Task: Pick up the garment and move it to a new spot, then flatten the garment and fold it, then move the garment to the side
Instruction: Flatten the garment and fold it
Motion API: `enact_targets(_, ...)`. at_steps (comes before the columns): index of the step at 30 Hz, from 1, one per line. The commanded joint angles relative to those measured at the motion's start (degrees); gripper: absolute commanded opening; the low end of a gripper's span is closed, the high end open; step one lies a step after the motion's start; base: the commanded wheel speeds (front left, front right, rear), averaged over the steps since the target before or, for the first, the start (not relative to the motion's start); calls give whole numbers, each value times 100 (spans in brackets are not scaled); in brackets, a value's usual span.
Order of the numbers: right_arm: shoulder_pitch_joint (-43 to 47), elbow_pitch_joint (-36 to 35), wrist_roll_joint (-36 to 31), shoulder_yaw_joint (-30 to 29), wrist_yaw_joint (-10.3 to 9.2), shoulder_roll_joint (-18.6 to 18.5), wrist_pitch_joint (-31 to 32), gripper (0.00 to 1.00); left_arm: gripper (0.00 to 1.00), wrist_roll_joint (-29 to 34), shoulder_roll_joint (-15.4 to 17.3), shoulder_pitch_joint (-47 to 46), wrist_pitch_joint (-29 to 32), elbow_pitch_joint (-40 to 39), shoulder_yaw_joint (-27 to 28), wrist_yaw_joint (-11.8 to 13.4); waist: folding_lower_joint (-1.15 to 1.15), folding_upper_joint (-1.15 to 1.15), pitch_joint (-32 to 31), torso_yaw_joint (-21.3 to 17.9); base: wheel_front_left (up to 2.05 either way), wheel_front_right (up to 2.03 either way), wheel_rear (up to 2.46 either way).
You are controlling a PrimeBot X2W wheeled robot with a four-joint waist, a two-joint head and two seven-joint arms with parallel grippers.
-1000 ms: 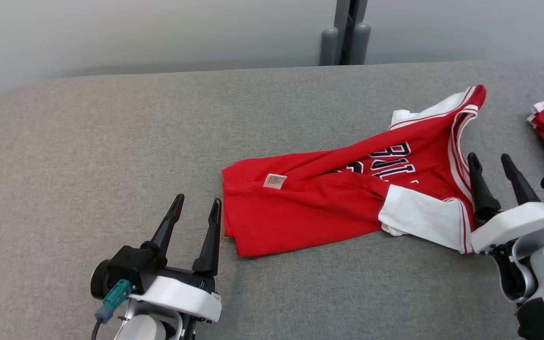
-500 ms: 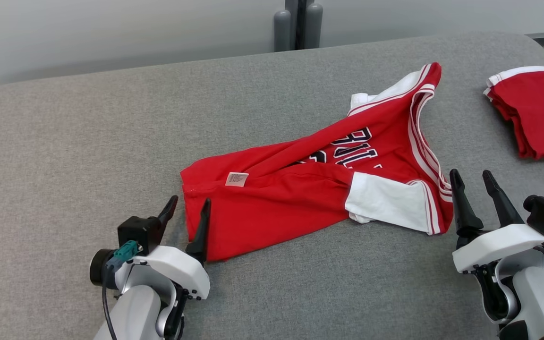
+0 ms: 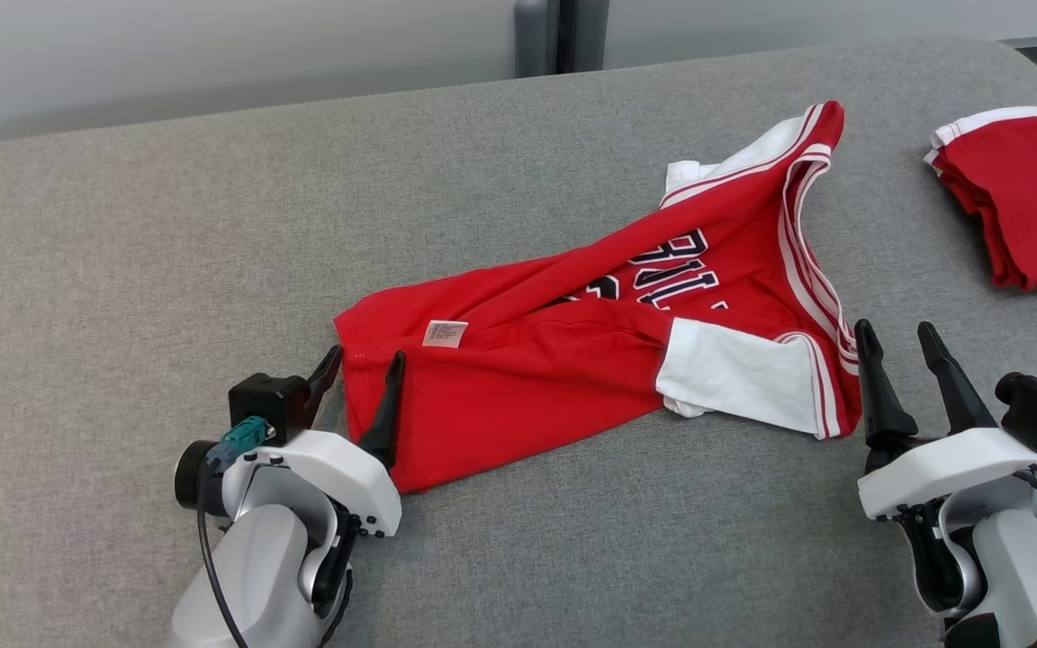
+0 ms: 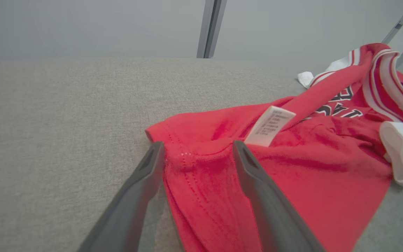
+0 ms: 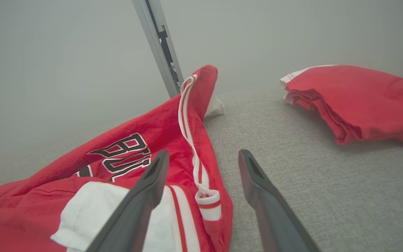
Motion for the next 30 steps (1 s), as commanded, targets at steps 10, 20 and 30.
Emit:
enact_targets(10,45,6,-70,-110,-1,47,12,100,100,-62,29,-172,-14,180,-117,59,0,0,25,0,0,0,0)
enact_targets(20,67,47,-86,-145,-1,90,23,100,60,-129,28,-170,-14,352,-155,25,0,0,-32,10,0,0,0)
enact_targets(30,85,57,-95,-135,-1,89,25,100,0,-198,29,-228,-14,229,-150,19,0,0,-83,28,0,0,0)
